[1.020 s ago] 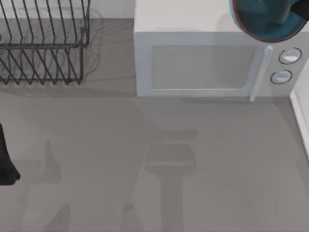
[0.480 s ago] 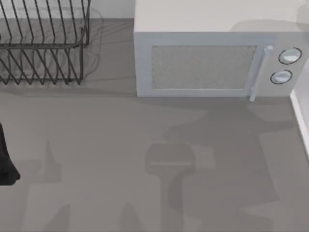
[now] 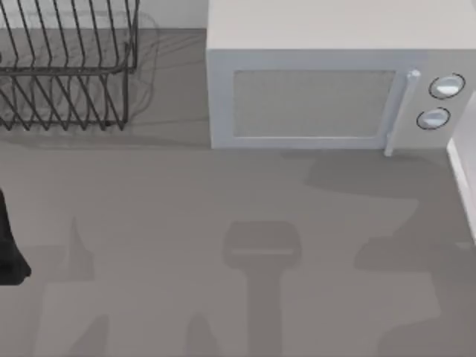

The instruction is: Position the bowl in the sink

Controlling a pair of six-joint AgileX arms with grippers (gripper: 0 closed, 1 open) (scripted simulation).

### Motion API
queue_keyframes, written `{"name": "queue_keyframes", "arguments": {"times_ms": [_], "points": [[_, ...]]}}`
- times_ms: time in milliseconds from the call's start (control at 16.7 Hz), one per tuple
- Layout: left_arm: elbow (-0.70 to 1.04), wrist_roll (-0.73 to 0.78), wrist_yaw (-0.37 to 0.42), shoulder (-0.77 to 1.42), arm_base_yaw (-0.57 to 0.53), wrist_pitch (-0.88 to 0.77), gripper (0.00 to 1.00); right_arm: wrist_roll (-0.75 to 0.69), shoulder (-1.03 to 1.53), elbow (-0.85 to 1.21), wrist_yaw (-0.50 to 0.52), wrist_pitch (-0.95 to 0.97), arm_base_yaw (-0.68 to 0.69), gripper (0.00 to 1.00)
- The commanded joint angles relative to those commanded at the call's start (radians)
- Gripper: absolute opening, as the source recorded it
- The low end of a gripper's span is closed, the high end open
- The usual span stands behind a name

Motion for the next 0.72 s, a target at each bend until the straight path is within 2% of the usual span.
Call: {"name": "queue_keyframes", "arguments": {"times_ms": [540,720], "points": [[0.000,0.000,0.000,0.000,0.000,0.000,1.00,-0.008,0.013,-0.033,0.002,0.051,-0.012,0.00],[0.000,0.000,0.000,0.000,0.000,0.000,1.00,-0.007,0.112,-0.043,0.002,0.152,-0.019,0.00]]}}
